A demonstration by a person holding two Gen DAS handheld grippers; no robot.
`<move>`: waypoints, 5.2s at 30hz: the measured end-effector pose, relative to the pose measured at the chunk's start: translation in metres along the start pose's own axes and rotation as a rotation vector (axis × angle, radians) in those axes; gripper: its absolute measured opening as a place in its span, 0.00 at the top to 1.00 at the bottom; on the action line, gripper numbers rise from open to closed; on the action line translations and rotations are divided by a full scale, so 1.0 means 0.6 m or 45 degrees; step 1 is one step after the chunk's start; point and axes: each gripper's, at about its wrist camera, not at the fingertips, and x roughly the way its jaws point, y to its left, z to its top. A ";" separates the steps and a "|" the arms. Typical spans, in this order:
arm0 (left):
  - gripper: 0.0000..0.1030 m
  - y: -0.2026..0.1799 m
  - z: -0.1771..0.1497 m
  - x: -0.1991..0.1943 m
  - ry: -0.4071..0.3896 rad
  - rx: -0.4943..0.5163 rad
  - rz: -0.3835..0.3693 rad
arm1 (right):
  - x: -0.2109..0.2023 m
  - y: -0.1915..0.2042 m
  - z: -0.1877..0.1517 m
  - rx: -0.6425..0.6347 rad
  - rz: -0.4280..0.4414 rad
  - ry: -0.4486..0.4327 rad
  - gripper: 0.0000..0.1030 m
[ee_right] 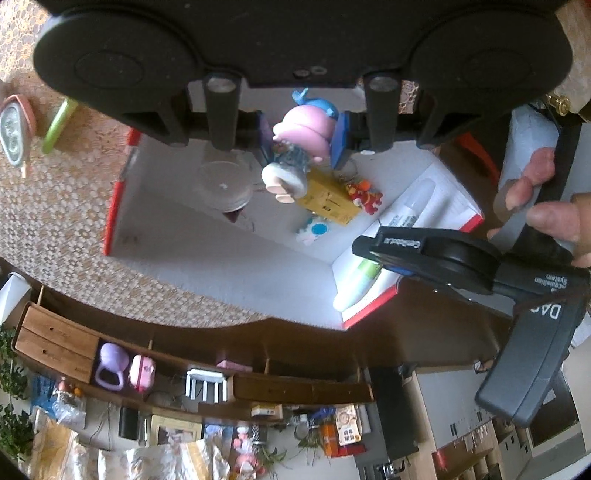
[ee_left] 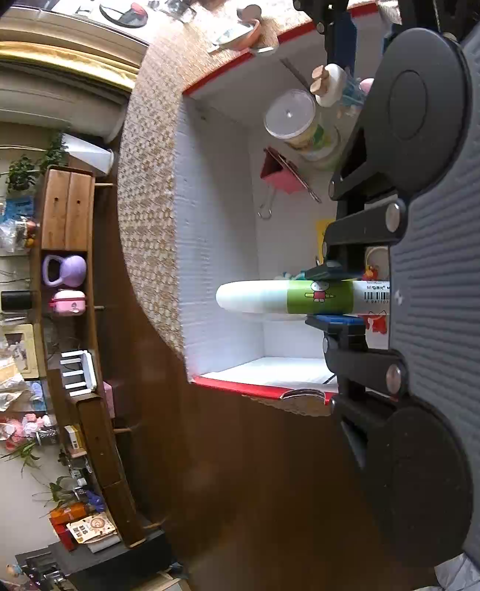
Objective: Organize rigid objects
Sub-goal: 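Lower both items into the box and open both tools to release, then move both open tools back over the green marker and pill bottle, then grasp the green marker with the left tool while the right tool grasps the clear pill bottle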
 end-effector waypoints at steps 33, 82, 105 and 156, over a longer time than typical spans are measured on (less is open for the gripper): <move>0.83 -0.011 0.001 0.076 0.189 0.018 -0.013 | 0.091 -0.016 -0.006 0.109 -0.058 0.138 0.66; 0.83 -0.168 -0.047 -0.151 -0.124 0.091 -0.123 | -0.186 -0.069 -0.095 0.237 0.019 -0.196 0.30; 0.82 -0.391 -0.063 -0.102 -0.077 0.172 -0.312 | -0.305 -0.250 -0.252 0.387 -0.213 -0.257 0.22; 0.17 -0.509 0.076 0.215 0.091 0.134 -0.175 | -0.073 -0.551 -0.198 0.060 -0.301 -0.028 0.16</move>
